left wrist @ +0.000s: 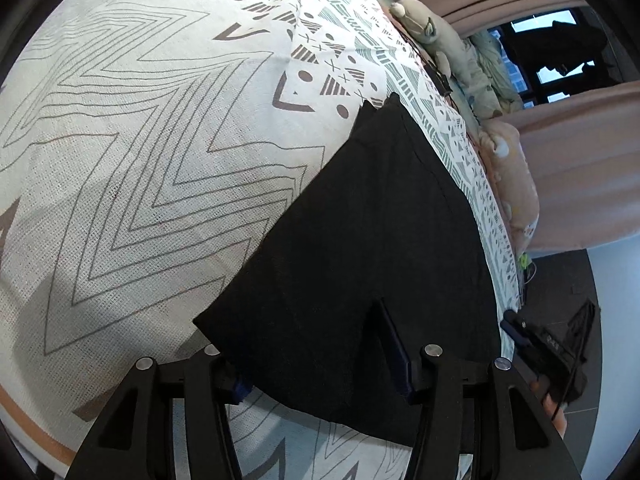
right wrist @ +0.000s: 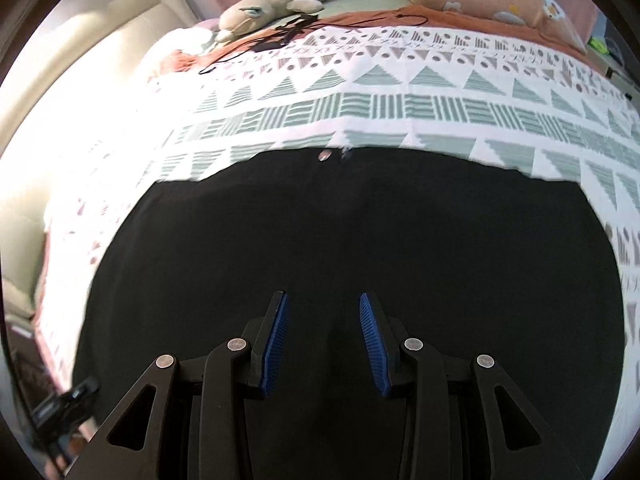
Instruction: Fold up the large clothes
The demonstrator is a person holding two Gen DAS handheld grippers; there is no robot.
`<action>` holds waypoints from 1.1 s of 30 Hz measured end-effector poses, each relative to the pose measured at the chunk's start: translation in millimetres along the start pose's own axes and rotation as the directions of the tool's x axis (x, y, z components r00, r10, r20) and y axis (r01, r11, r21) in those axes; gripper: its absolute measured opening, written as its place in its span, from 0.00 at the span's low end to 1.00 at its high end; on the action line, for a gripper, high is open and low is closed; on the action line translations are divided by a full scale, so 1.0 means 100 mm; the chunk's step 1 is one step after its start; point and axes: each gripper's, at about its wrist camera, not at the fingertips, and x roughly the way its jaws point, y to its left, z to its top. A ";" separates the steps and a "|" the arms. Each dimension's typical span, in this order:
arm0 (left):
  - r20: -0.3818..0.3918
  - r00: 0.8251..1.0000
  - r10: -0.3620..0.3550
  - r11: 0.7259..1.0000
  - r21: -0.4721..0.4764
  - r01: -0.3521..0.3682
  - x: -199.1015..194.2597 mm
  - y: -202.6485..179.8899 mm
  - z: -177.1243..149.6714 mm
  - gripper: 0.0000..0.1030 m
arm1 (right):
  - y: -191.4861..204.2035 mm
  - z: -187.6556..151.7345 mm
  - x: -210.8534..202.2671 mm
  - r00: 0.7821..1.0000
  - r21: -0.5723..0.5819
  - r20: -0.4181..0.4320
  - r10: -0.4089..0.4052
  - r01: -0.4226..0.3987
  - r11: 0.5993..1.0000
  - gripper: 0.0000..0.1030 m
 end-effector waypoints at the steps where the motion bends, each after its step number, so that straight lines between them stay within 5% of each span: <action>1: 0.005 1.000 0.003 1.000 -0.001 -0.003 0.00 -0.01 0.00 0.47 | -0.01 0.01 0.05 1.000 0.000 -0.006 0.012 -0.012 1.000 0.36; 12: 0.046 0.999 0.013 0.998 0.063 -0.016 -0.13 -0.22 0.05 0.20 | 0.19 -0.83 -0.08 0.992 -0.017 -0.072 0.101 -0.103 0.995 0.38; 26: 0.038 0.991 -0.129 0.990 0.061 0.127 -0.29 -0.51 0.14 0.13 | 0.26 -1.49 -0.02 0.997 0.041 -0.052 0.065 -0.063 0.997 0.39; 33: 0.028 0.974 -0.224 0.971 0.095 0.220 -0.44 -0.85 0.17 0.12 | 0.06 -1.41 -0.10 0.985 0.153 -0.042 0.166 -0.158 0.975 0.38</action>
